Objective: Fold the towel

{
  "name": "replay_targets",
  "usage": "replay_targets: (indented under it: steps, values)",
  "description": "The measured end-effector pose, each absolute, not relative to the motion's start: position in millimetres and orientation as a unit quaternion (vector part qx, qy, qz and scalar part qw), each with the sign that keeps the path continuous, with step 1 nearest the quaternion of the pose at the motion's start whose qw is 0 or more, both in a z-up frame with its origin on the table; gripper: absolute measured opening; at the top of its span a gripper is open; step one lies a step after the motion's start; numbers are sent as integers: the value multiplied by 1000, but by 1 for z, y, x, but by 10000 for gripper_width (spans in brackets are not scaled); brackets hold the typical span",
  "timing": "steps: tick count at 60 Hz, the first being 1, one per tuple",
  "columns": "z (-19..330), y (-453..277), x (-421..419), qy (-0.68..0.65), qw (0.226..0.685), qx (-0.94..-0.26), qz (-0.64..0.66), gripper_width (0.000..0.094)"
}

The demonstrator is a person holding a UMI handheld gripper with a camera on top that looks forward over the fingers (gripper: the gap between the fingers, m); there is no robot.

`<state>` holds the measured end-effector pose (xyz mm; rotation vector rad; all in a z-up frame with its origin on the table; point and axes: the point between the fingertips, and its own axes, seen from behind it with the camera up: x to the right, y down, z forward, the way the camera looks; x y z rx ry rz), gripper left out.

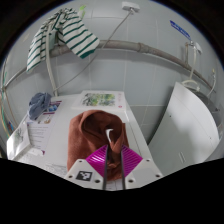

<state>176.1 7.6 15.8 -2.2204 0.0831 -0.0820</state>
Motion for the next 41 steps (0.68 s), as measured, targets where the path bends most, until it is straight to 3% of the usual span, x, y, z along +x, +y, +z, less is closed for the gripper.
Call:
replay_targets:
  steps: [8,10,25,41]
  values:
    - [58,-14,182,46,476,-877,-46,876]
    - [65,-24,182,48,478,-876,-51,812]
    - [112,-128,149,62,495,-863,-76,849]
    - [108,-216,124,85,480,-872,-47,845]
